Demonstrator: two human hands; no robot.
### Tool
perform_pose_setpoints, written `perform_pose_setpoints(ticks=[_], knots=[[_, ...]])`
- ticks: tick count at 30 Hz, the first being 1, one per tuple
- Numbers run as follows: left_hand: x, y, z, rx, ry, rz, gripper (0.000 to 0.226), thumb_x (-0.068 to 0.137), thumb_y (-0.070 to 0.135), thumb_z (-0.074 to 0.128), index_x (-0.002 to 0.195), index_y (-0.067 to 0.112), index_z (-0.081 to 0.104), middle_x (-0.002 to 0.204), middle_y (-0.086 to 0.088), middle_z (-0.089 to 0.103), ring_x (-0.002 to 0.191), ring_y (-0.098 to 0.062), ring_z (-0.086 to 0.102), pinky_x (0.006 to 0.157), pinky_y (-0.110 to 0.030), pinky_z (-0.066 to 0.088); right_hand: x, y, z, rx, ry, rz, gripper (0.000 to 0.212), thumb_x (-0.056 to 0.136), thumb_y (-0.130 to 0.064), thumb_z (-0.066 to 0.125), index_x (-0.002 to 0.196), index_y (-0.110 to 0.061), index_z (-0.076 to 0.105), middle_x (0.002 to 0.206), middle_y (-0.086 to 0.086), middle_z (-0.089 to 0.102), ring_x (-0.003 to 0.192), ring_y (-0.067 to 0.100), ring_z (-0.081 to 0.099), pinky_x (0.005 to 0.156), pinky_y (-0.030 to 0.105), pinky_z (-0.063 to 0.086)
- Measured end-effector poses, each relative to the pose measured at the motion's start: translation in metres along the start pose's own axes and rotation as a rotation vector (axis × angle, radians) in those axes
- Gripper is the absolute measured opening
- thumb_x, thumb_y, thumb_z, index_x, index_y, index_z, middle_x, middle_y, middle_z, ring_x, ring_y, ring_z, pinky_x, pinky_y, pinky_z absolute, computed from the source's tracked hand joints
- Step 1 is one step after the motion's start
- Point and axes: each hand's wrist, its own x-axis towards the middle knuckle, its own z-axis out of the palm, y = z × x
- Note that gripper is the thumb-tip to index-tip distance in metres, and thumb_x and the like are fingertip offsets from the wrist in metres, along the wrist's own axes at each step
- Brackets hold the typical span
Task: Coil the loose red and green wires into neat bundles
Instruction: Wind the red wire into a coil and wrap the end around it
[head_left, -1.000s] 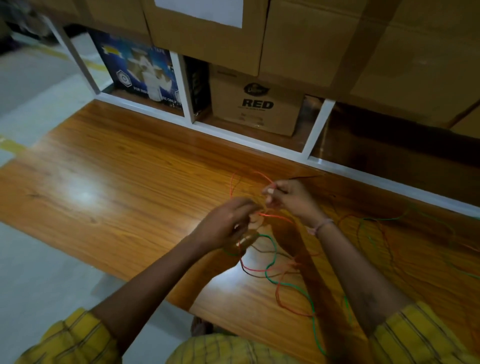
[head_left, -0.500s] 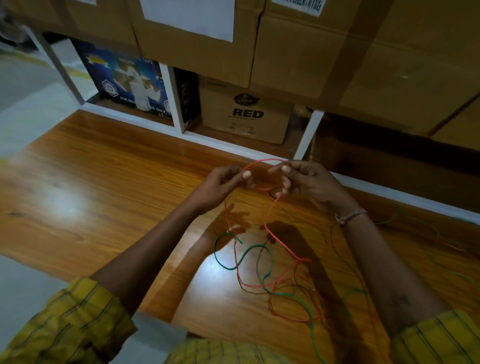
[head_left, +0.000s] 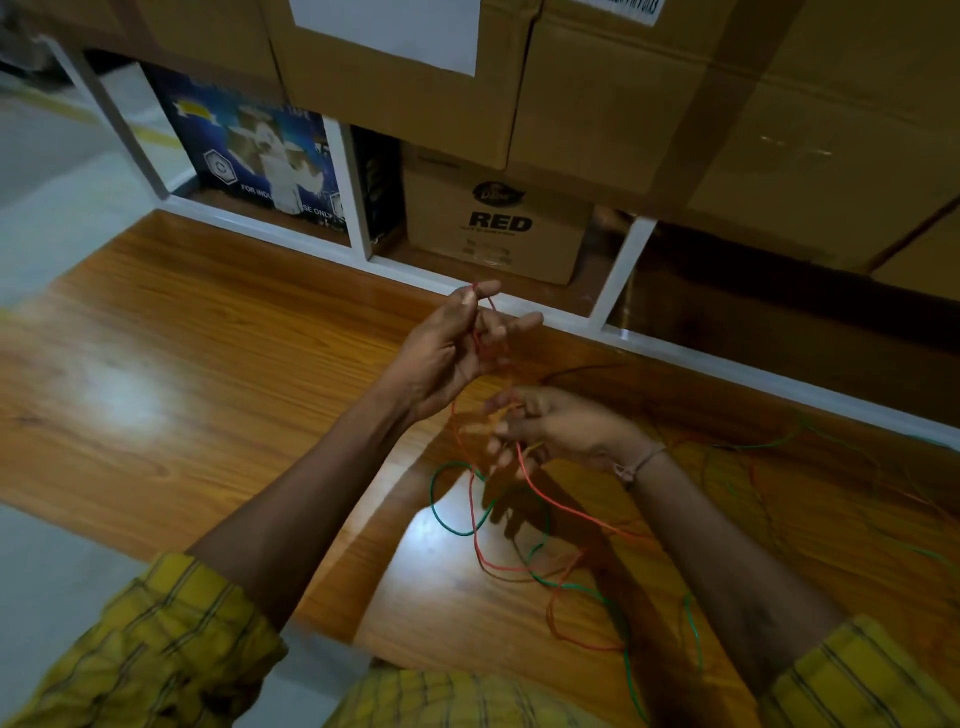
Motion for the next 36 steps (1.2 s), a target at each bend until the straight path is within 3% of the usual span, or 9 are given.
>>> perform_pose_setpoints(ticks=[3,7,13,18,22,25,27,30,36], knots=[[-0.001,0.0,-0.001,0.218,0.031,-0.031,0.039,0.118,0.031,0.031,0.15,0.011,0.038,0.095,-0.013,0.073,0.132,-0.037,0.067,0.108,-0.057,0.045,-0.012,-0.002,0.01,0.04,-0.145,0.098,0.04,0.104,-0.002,0.06,0.142,0.0,0.047,0.095,0.016,0.075,0.069,0.019,0.074,0.057,0.028,0.061],[-0.005,0.003,-0.004,0.674,-0.017,0.001,0.036,0.118,0.029,0.033,0.151,0.018,0.034,0.105,-0.025,0.077,0.119,-0.027,0.074,0.112,-0.039,0.05,-0.034,-0.013,0.006,-0.25,-0.212,0.142,0.032,0.108,-0.01,0.057,0.14,-0.007,0.055,0.088,0.011,0.076,0.055,0.013,0.068,0.049,0.024,0.055],[-0.013,0.002,-0.001,0.936,-0.155,-0.162,0.044,0.116,0.033,0.038,0.157,0.02,0.033,0.094,-0.016,0.079,0.091,-0.018,0.08,0.075,-0.019,0.058,-0.061,-0.046,-0.029,-0.401,-0.041,-0.078,0.017,0.104,-0.016,0.064,0.115,-0.005,0.071,0.072,-0.001,0.068,0.06,0.009,0.059,0.057,0.022,0.047],[-0.024,0.003,0.001,0.811,-0.283,-0.248,0.038,0.118,0.029,0.029,0.151,0.017,0.041,0.081,-0.023,0.069,0.089,-0.031,0.079,0.093,-0.043,0.06,-0.058,-0.056,-0.055,-0.198,0.107,-0.267,0.02,0.103,-0.017,0.061,0.107,0.0,0.07,0.064,0.0,0.056,0.063,0.015,0.051,0.075,0.035,0.048],[-0.029,0.0,0.002,0.596,-0.327,-0.349,0.045,0.117,0.03,0.028,0.155,0.011,0.045,0.065,-0.019,0.053,0.092,-0.044,0.074,0.102,-0.064,0.05,-0.042,-0.053,-0.061,-0.114,0.248,-0.344,0.018,0.106,-0.019,0.059,0.105,-0.004,0.069,0.064,0.0,0.049,0.058,0.012,0.044,0.064,0.026,0.052],[-0.032,0.001,0.004,0.358,-0.353,-0.375,0.048,0.115,0.028,0.028,0.158,0.009,0.042,0.056,-0.009,0.047,0.089,-0.04,0.076,0.101,-0.059,0.046,-0.025,-0.044,-0.066,-0.132,0.408,-0.362,0.017,0.106,-0.025,0.063,0.1,-0.011,0.07,0.067,0.002,0.048,0.052,0.009,0.041,0.052,0.026,0.045],[-0.032,0.004,0.003,0.247,-0.363,-0.358,0.048,0.116,0.026,0.026,0.16,0.013,0.04,0.055,-0.004,0.045,0.088,-0.037,0.077,0.115,-0.074,0.033,-0.016,-0.033,-0.064,-0.097,0.478,-0.337,0.017,0.106,-0.029,0.063,0.095,-0.017,0.069,0.069,0.001,0.051,0.05,0.01,0.038,0.049,0.028,0.037],[-0.033,0.009,0.005,0.082,-0.362,-0.318,0.051,0.116,0.024,0.022,0.166,0.016,0.03,0.058,-0.003,0.047,0.088,-0.034,0.076,0.12,-0.082,0.017,-0.006,-0.014,-0.052,-0.027,0.442,-0.294,0.026,0.109,-0.035,0.055,0.101,-0.015,0.07,0.071,0.003,0.054,0.047,0.01,0.036,0.048,0.027,0.033],[-0.023,0.009,0.006,-0.085,-0.292,-0.223,0.052,0.118,0.027,0.019,0.169,0.019,0.022,0.068,-0.003,0.06,0.106,-0.034,0.077,0.117,-0.079,0.025,-0.005,0.019,-0.013,0.092,0.238,-0.134,0.027,0.113,-0.036,0.046,0.118,-0.022,0.067,0.078,0.013,0.064,0.043,0.013,0.045,0.045,0.028,0.049]])
